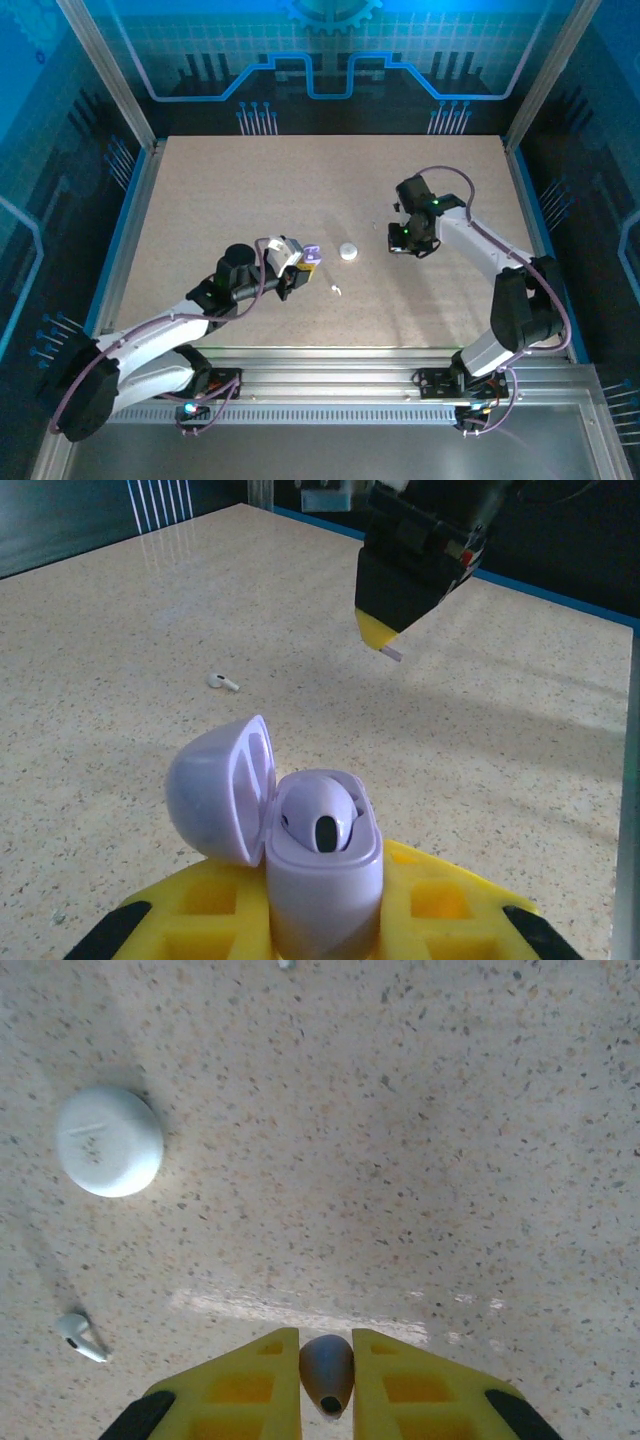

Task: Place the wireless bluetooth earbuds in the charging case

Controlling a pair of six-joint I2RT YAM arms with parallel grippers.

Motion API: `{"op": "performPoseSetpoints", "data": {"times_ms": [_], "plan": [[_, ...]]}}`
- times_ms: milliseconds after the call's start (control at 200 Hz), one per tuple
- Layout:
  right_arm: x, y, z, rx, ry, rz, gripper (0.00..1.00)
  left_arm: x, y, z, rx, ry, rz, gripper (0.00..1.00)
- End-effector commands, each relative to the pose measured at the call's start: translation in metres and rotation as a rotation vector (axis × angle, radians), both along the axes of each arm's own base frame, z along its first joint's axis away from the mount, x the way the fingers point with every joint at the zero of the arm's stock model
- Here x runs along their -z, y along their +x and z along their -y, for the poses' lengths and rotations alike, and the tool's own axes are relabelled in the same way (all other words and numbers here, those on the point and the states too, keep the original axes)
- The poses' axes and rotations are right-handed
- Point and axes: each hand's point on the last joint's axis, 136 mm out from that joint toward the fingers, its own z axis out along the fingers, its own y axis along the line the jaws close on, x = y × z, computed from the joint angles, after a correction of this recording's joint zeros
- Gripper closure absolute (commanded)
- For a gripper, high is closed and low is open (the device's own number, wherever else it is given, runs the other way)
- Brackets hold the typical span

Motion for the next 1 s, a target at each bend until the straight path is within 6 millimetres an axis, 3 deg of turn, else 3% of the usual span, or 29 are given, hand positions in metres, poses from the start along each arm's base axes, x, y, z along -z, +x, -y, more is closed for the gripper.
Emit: {"op": "performPoseSetpoints", "data": {"times_ms": [0, 580, 991], "plan": [[-0.013, -0.001, -0.014, 0.001, 0.069, 0.039, 0.84, -0.022, 0.009, 0.008, -0.006, -0.041, 0.053, 0.96], [-0.046, 0.001, -0.030, 0.006, 0.199, 0.141, 0.85, -0.015, 0.026, 0.023, -0.005, -0.094, 0.052, 0.96], [-0.097, 0.003, -0.065, -0.067, 0.380, 0.271, 0.84, -0.022, 0.034, 0.034, 0.012, -0.115, 0.071, 0.97]]}}
